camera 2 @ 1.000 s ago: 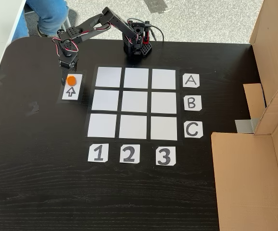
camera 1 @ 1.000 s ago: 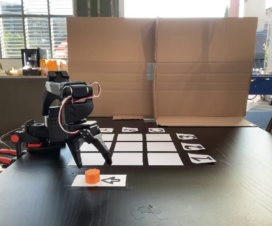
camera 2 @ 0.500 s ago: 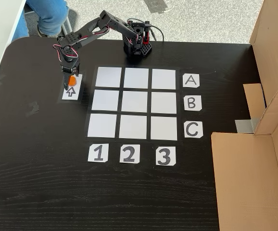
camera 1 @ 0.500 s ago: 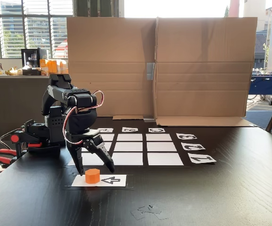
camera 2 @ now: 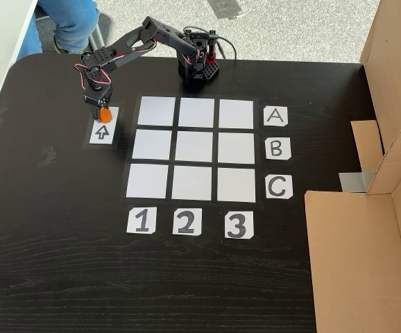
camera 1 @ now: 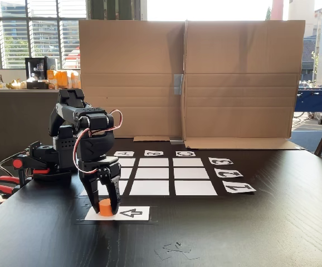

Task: Pick up the round, orange token and place it in the grid on square A3.

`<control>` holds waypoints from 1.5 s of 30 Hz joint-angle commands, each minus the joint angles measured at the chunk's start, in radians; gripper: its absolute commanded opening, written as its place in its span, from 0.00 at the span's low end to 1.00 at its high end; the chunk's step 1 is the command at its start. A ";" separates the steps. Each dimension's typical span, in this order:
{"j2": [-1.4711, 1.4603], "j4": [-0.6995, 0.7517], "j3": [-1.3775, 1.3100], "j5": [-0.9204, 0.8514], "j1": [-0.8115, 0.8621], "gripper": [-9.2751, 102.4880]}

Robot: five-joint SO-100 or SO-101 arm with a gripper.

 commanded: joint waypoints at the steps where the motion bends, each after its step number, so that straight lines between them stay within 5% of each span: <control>1: 0.000 -0.012 -0.026 0.006 0.014 0.07; 22: 0.272 -0.023 0.095 -0.216 0.089 0.07; 30: 0.508 -0.163 0.347 -0.250 0.094 0.07; 45: 1.046 -0.175 0.795 -0.497 -0.048 0.07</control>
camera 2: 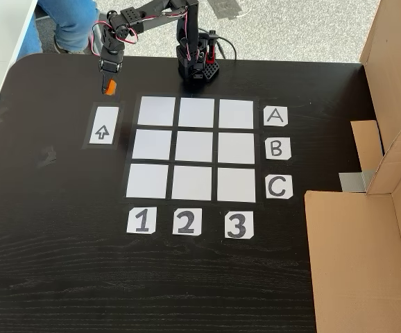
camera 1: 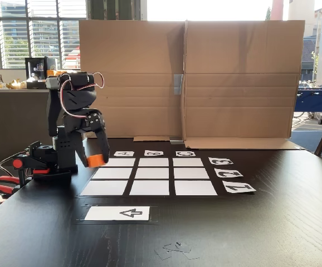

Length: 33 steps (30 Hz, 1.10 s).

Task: Pick up the round, orange token and place it in the grid on square A3.

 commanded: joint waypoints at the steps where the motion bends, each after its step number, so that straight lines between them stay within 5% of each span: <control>1: 0.176 -0.008 0.097 -0.052 -0.055 0.07; 20: 0.558 0.219 0.377 -0.081 -0.646 0.07; 33: 0.652 0.222 0.509 -0.098 -1.055 0.07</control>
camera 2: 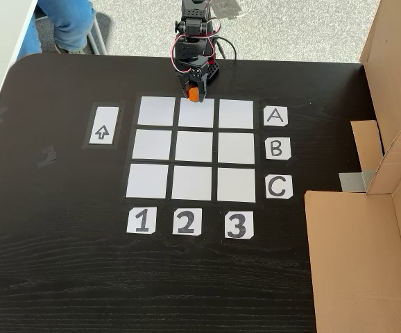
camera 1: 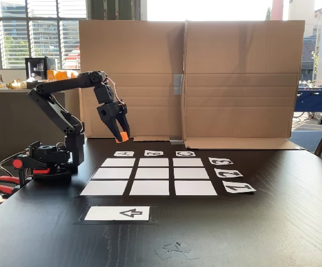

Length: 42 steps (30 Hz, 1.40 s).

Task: Pick up the round, orange token and place it in the grid on square A3.

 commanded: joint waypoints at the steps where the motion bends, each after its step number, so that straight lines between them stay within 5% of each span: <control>1: 0.025 0.003 0.008 -0.008 -0.080 0.07; 25: -0.043 -0.253 0.324 -0.008 -0.558 0.07; 42: -0.304 -0.439 0.310 -0.006 -0.578 0.07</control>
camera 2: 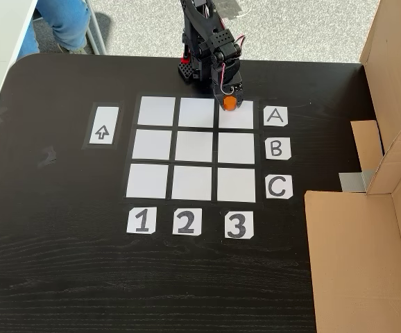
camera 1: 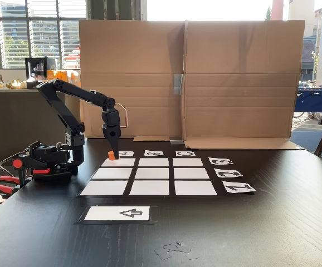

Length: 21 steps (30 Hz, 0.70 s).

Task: Pick up the round, orange token and place it in the grid on square A3.

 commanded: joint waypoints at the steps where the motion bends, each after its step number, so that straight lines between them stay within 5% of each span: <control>1: -0.035 -0.026 -0.015 0.003 0.002 0.07; 17: -0.178 -0.153 -0.051 0.025 -0.012 0.08; 21: -0.167 -0.150 -0.052 0.046 -0.003 0.14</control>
